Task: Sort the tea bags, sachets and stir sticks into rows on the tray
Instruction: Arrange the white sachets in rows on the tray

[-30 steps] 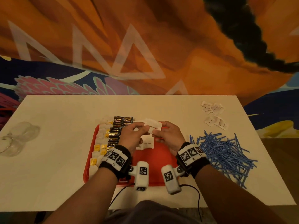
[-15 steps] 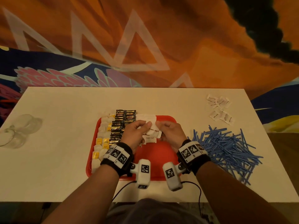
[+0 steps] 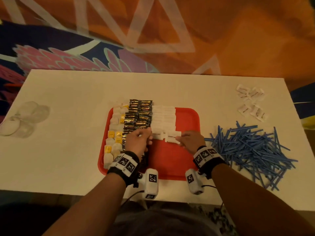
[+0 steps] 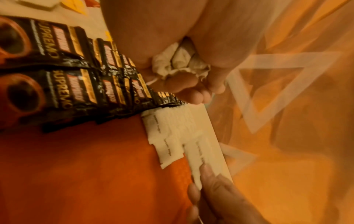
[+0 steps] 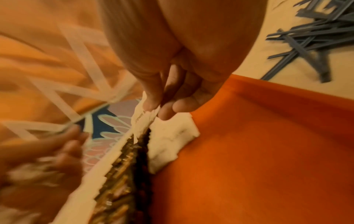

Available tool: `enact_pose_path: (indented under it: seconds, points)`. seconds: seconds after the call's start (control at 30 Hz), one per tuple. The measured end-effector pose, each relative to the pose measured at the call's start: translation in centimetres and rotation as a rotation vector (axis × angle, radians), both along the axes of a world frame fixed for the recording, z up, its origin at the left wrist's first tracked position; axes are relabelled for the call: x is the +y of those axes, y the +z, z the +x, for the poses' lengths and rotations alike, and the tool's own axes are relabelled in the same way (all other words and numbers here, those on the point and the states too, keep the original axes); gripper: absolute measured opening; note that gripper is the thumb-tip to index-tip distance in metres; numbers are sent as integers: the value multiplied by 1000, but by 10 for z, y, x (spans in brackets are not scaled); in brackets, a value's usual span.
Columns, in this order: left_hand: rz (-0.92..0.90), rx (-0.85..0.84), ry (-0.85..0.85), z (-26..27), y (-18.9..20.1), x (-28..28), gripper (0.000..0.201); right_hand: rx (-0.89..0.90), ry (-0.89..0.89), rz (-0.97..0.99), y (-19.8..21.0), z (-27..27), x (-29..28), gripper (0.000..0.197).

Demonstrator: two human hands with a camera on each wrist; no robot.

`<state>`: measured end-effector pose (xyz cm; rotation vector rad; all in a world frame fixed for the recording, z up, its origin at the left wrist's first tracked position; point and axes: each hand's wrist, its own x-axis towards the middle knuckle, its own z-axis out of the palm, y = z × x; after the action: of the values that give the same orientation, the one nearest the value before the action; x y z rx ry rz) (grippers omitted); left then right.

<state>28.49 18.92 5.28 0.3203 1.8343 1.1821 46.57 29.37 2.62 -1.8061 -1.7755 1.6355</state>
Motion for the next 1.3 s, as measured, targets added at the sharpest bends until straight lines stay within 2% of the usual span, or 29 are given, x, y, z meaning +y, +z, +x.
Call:
enact_pose_path:
  seconds: [0.17,0.3,0.47,0.57,0.7,0.83,0.93,1.13,1.23,1.3]
  points:
    - [-48,-8,15,-11,-5,-12,17,-73,-12,-33,-28,-8,4,36]
    - [-60,-5,35,-20,-4,-19,14,-53,-57,-57,-38,-27,5,35]
    - [-52,-23,71,-30,-8,-26,14,-291,16,73,-46,-36,9,27]
    - [-49,-30,81,-33,-9,-26,14,-357,33,127,-47,-38,8,24]
    - [-62,-43,83,-32,-9,-25,15,-280,23,242,-46,-36,4,23]
    - [-75,-73,80,-31,-9,-25,22,-188,271,415,-44,-46,-3,10]
    - [-72,-82,85,-31,-7,-25,23,-213,364,393,-49,-54,-5,15]
    - [-63,-100,71,-35,-2,-27,24,-213,333,330,-47,-53,-6,25]
    - [-77,-146,62,-32,5,-21,37,-177,291,359,-35,-50,-6,23]
    - [-65,-223,64,-30,9,-15,49,-92,244,348,-23,-50,-7,19]
